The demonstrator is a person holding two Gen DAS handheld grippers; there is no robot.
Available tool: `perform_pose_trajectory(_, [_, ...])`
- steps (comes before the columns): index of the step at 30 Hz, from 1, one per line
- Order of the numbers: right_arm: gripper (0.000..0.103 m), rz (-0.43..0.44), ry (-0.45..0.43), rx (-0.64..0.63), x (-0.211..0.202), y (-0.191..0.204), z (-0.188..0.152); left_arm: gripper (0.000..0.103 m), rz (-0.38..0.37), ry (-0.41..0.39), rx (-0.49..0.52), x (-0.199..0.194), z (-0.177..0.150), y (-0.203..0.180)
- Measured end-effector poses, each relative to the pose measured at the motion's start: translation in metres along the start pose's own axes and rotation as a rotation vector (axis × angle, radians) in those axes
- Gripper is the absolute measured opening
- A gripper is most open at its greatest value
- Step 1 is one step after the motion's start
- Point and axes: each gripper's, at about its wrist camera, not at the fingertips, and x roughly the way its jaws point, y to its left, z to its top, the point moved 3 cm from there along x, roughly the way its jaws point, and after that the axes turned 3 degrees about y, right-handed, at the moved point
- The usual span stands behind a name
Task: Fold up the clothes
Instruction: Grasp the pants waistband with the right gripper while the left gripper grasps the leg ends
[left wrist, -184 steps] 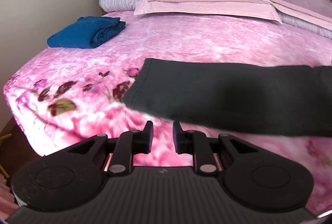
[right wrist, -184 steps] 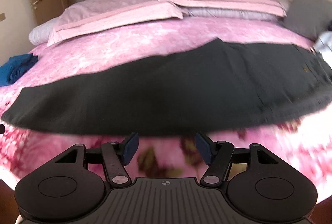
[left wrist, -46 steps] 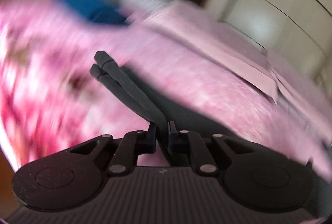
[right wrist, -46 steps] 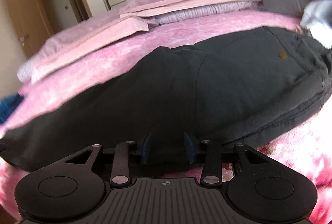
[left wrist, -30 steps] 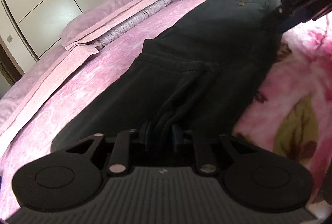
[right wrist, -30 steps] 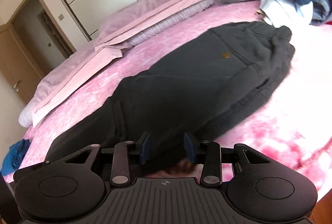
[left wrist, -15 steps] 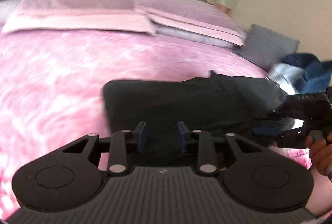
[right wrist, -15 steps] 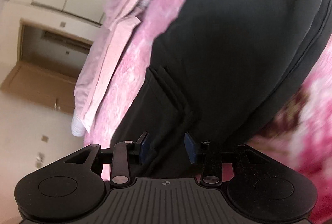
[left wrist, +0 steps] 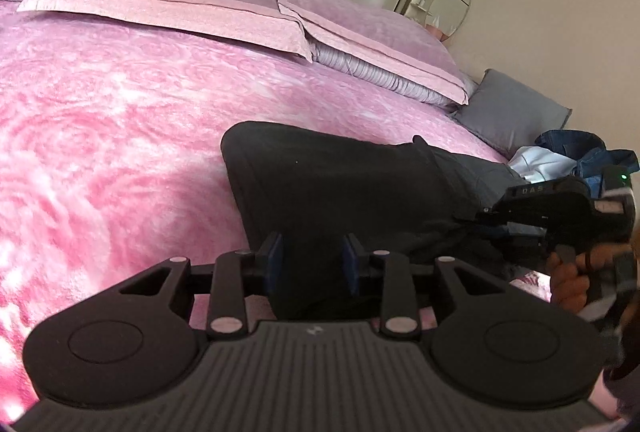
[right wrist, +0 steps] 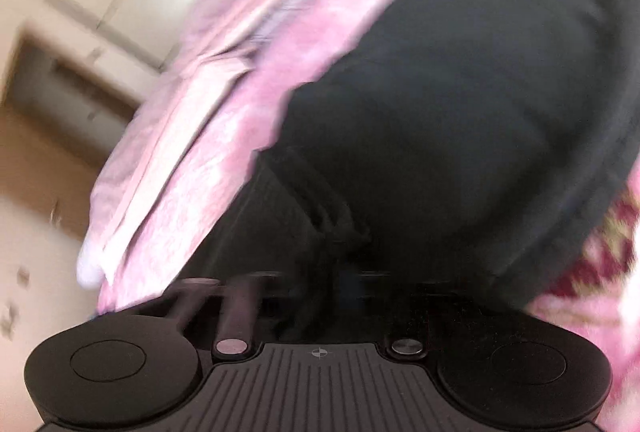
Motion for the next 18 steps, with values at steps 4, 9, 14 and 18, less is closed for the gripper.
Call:
perform_pose_trajectory(4, [0.007,0.025,-0.146,-0.176,-0.027,0.021,-0.009,0.027,-0.002,-0.006,0.014,0.000,0.005,-0.003])
perform_pose_trajectory(9, [0.007,-0.042,-0.150,-0.107,-0.025,-0.009,-0.013,0.033,-0.008,0.008,0.062,0.006,0.011,-0.011])
perform_pose_trajectory(14, [0.007,-0.090,-0.104,-0.040,-0.014,-0.036,-0.014,0.030,0.007,0.020,0.093,0.009,0.012,-0.013])
perform_pose_trajectory(18, [0.007,-0.106,-0.101,-0.081,-0.011,-0.039,-0.014,0.029,-0.005,0.019,0.076,0.009,0.014,-0.013])
